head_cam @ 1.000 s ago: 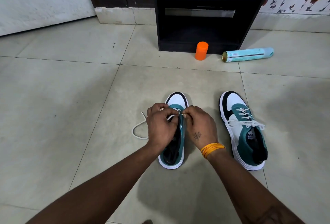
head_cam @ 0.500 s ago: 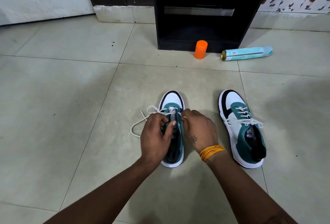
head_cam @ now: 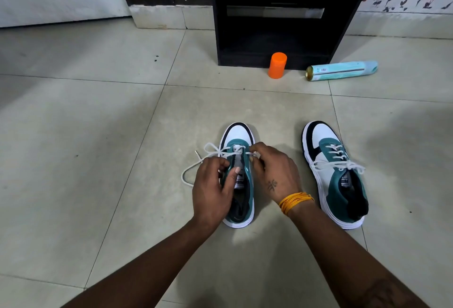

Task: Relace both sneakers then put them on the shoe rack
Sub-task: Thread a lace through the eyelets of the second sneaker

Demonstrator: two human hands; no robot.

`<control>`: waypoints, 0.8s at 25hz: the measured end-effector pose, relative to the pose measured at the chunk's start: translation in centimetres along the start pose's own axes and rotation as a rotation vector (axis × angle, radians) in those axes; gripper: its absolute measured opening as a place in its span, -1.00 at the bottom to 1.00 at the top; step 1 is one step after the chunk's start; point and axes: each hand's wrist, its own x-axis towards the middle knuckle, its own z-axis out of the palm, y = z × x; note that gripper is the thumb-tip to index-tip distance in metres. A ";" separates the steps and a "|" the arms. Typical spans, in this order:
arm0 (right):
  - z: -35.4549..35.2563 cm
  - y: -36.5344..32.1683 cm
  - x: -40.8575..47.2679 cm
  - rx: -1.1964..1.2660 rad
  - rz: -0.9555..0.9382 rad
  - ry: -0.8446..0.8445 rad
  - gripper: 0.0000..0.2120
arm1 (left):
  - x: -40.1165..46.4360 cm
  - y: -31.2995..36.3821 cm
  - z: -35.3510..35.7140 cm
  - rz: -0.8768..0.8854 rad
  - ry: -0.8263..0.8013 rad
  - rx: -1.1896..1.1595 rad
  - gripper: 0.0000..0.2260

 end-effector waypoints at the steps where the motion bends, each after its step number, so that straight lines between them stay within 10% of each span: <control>1: 0.1 0.0 0.1 -0.005 -0.008 -0.006 -0.84 | 0.1 -0.1 -0.1 0.004 -0.001 0.005 -0.80; 9: -1.2 2.6 -0.4 -0.321 0.417 -0.293 -0.77 | 0.1 -0.3 -0.1 -0.005 -0.016 -0.017 -0.82; 14: -0.9 -0.7 0.4 -0.126 0.025 -0.114 -0.85 | 0.1 -0.3 0.2 -0.001 -0.010 -0.016 -0.85; 20: -1.5 2.1 -0.9 -0.306 0.413 -0.269 -0.79 | 0.0 -0.4 0.2 -0.035 0.000 -0.066 -0.84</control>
